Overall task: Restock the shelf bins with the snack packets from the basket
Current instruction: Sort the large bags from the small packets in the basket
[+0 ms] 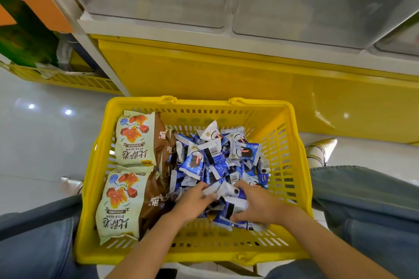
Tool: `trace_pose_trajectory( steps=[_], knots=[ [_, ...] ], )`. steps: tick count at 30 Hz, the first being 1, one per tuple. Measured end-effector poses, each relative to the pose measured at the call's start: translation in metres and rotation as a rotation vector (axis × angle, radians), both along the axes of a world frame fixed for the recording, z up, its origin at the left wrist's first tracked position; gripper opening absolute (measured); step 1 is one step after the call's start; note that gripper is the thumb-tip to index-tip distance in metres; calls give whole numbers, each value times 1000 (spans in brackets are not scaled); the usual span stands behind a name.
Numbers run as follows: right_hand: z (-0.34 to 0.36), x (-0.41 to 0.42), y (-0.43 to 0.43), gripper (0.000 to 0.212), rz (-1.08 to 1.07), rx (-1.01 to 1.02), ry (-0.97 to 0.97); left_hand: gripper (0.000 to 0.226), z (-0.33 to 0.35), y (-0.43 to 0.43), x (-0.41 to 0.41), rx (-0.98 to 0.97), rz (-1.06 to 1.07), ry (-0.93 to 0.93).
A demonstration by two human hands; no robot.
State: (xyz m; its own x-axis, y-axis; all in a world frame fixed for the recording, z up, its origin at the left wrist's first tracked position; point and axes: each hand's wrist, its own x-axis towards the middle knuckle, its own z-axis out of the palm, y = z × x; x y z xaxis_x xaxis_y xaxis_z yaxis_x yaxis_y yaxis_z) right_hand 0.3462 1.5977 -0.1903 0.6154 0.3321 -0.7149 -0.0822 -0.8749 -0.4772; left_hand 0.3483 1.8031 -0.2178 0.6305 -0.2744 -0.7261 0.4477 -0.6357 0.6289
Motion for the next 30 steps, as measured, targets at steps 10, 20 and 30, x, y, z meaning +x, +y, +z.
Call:
trace_pose_trajectory(
  steps=[10, 20, 30],
  knots=[
    [13, 75, -23, 66, -585, 63, -382, 35, 7, -10, 16, 56, 49, -245],
    [10, 107, -4, 59, -454, -273, -503, 35, 55, 2, 101, 93, 420, -522],
    [-6, 20, -14, 36, -164, -89, -75, 18, 24, -24, 21, 108, -249, -273]
  ],
)
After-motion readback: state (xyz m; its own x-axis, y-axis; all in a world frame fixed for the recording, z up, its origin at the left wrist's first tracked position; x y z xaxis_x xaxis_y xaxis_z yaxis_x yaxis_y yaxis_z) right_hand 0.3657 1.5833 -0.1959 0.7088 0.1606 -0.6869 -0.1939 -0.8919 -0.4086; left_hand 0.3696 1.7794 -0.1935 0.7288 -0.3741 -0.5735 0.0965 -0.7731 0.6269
